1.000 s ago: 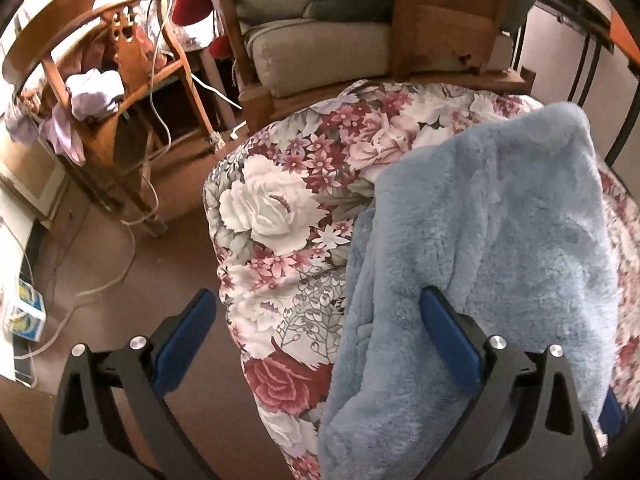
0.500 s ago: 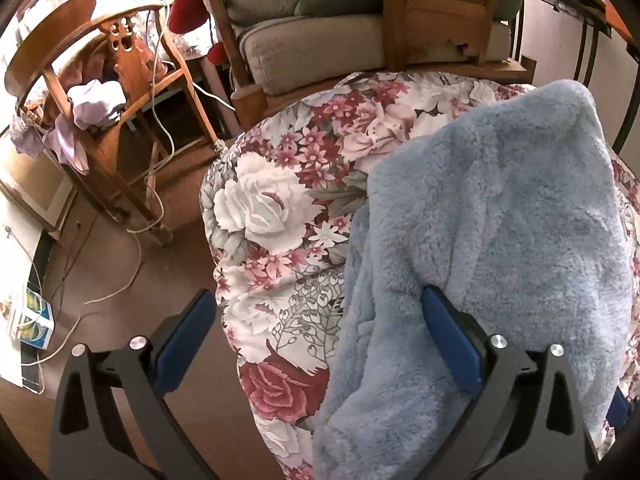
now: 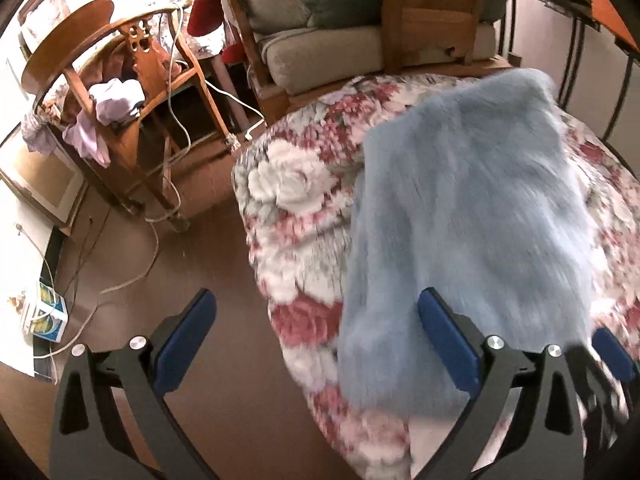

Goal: Fold small clothes
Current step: 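Open both tools and pull them back from the placed jacket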

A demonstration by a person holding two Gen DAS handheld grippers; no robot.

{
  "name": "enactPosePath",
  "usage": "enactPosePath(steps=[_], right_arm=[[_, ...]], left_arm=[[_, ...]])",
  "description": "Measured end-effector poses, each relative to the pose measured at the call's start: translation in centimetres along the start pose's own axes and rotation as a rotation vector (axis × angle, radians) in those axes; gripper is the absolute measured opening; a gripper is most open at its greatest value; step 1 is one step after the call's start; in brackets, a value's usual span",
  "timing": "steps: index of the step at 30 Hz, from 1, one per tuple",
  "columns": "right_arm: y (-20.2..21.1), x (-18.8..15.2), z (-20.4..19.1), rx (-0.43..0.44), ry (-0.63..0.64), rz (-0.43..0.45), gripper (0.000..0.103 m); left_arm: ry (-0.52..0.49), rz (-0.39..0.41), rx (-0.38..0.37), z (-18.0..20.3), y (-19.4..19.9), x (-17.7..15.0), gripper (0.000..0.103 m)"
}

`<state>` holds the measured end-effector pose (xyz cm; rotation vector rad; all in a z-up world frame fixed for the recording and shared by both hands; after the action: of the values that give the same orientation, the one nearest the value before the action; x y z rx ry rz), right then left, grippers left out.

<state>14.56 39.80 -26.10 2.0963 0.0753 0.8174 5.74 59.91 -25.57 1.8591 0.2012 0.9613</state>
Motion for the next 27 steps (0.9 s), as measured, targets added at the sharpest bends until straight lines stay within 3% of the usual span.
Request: enactPosePath(steps=[7,11,15,19,27], right_arm=[[2.8,-2.3,-0.4,-0.087,0.021,-0.042,0.087],[3.7,-4.3,-0.5,-0.168,0.067,-0.094,0.088],[5.3,-6.1,-0.9,-0.246,0.105,-0.121,0.089],[9.4,-5.9,-2.6,-0.243,0.146,-0.023,0.091],[18.3,-4.4,-5.6,-0.153,0.203,0.260,0.099]], left_arm=[[0.028,-0.088,-0.062,0.1,2.9,-6.7,0.098],[0.067,-0.173,-0.109,-0.1,3.8,-11.3,0.098],[0.092,-0.187,-0.102,-1.3,5.1,-13.4,0.098],[0.151,-0.133,-0.124,-3.2,7.9,-13.1,0.098],[0.199,0.095,-0.071,-7.0,16.0,-9.9,0.098]])
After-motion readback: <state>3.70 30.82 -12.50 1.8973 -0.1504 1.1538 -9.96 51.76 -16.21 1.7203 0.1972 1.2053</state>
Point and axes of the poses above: each gripper's, at about its wrist camera, not at the fingertips, and y roughly against the way its jaws point, z to its right, x to its top, the point moved 10 cm from there along -y, roughly the way its jaws point, and after that the axes turned 3 degrees about -y, right-handed, at the moved point
